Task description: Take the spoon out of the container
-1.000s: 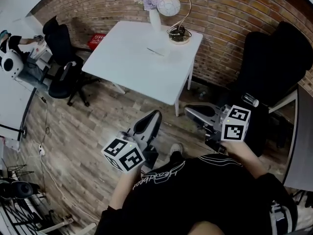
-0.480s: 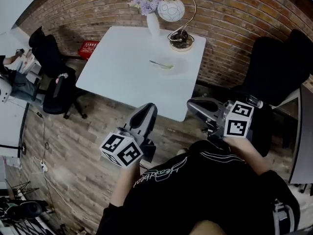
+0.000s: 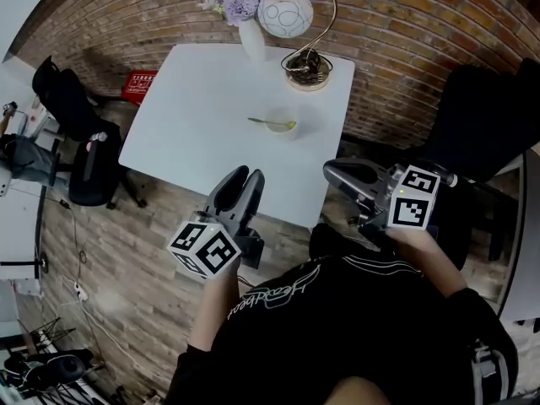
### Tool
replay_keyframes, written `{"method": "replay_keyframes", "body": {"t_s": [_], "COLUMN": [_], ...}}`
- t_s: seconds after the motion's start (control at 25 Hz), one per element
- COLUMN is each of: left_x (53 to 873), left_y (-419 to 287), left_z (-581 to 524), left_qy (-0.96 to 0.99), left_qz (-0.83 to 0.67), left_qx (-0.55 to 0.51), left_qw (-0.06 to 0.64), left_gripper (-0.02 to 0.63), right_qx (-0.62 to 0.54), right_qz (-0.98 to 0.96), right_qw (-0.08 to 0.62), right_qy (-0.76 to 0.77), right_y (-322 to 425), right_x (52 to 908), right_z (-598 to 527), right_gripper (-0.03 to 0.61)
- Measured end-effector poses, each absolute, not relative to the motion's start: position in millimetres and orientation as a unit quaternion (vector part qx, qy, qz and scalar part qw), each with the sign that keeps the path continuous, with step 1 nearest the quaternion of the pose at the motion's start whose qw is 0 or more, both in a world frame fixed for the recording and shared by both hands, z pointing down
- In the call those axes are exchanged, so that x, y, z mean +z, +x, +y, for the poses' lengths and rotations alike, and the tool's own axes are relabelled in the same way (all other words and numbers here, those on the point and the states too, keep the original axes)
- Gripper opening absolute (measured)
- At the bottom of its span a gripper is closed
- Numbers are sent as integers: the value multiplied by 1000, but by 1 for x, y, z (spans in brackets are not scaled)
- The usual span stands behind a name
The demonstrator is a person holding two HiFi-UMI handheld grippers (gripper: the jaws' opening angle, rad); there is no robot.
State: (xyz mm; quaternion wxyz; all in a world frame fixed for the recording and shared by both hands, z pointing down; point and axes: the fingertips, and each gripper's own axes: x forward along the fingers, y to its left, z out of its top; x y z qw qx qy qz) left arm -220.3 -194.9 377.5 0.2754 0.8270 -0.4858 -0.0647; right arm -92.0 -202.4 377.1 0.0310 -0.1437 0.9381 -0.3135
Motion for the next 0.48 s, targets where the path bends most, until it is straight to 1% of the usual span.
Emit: {"method": "replay_keyframes", "body": {"t_s": [0.08,0.16,0.48], "left_x": [385,394,443], "left_y": [-227,-233,-243], "left_z": [-216,-237,-306], "left_qy": [816,806,784], "left_qz": [-500,-512,-529], "left_qx": [-66,-63,-31], "left_qw": [284,289,322], "left_gripper": [158,179,193], "right_qx": [-318,-323,-341], "right_qz": [937,935,927], "right_qw": [29,26,15], "right_qy": [-143,-143,-155], "right_y": [-92,-91,-86], "right_x": [381,386,409], "right_z": [-222,-240,-308], "right_gripper": [-3,-3,-3]}}
